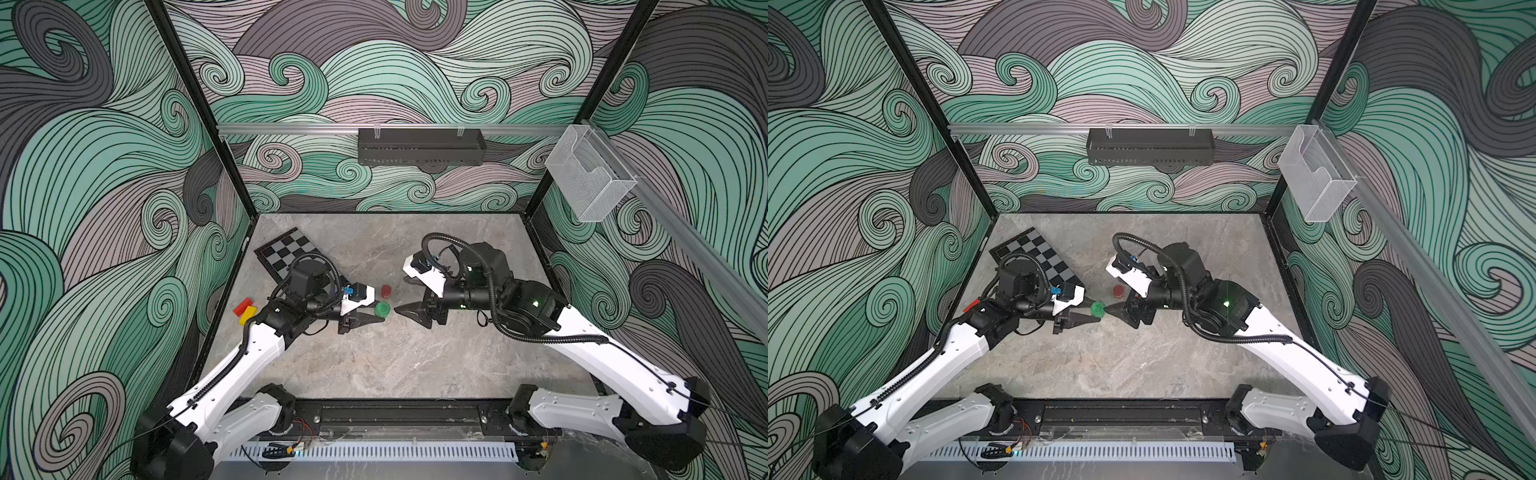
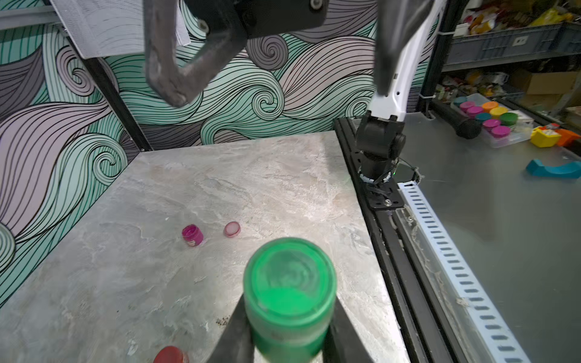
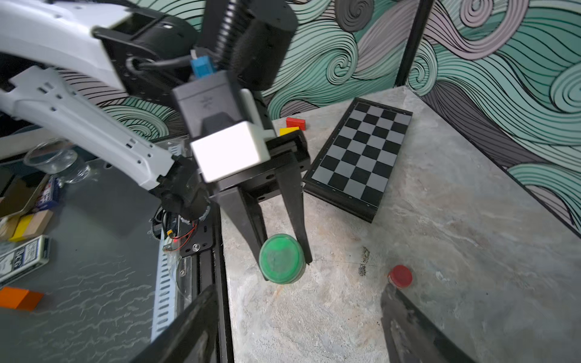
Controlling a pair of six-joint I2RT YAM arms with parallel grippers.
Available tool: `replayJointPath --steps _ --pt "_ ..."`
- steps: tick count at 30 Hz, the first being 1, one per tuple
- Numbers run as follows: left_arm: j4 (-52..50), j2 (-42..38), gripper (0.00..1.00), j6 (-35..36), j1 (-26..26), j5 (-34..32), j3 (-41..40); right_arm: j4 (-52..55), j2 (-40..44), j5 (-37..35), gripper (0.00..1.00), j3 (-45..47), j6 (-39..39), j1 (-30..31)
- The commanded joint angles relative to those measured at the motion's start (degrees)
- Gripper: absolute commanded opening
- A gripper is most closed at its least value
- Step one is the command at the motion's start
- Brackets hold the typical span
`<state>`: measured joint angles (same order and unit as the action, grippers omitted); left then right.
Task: Close the paint jar lid
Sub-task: Screw the lid onto the paint jar.
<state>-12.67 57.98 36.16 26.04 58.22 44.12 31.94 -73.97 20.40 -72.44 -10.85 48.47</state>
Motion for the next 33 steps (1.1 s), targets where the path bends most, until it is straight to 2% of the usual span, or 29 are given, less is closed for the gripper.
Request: replayJointPath --steps 1,11,23,33 --pt "-2.6 1.0 0.01 2.7 0.2 6.4 2.6 0.0 -2.4 7.9 0.80 1.0 -9.9 -0.2" --pt "-3.0 1.0 0.02 3.0 0.2 5.6 2.8 1.1 -8.8 6.1 0.68 -2.2 -11.9 0.9" --pt "-3.1 0.8 0.02 3.0 0.2 4.9 2.7 1.3 -11.3 3.2 0.51 -3.5 -12.3 3.0" --pt "-3.0 0.8 0.02 3.0 0.2 4.7 2.7 1.6 -12.3 2.2 0.50 -3.8 -12.5 3.7"
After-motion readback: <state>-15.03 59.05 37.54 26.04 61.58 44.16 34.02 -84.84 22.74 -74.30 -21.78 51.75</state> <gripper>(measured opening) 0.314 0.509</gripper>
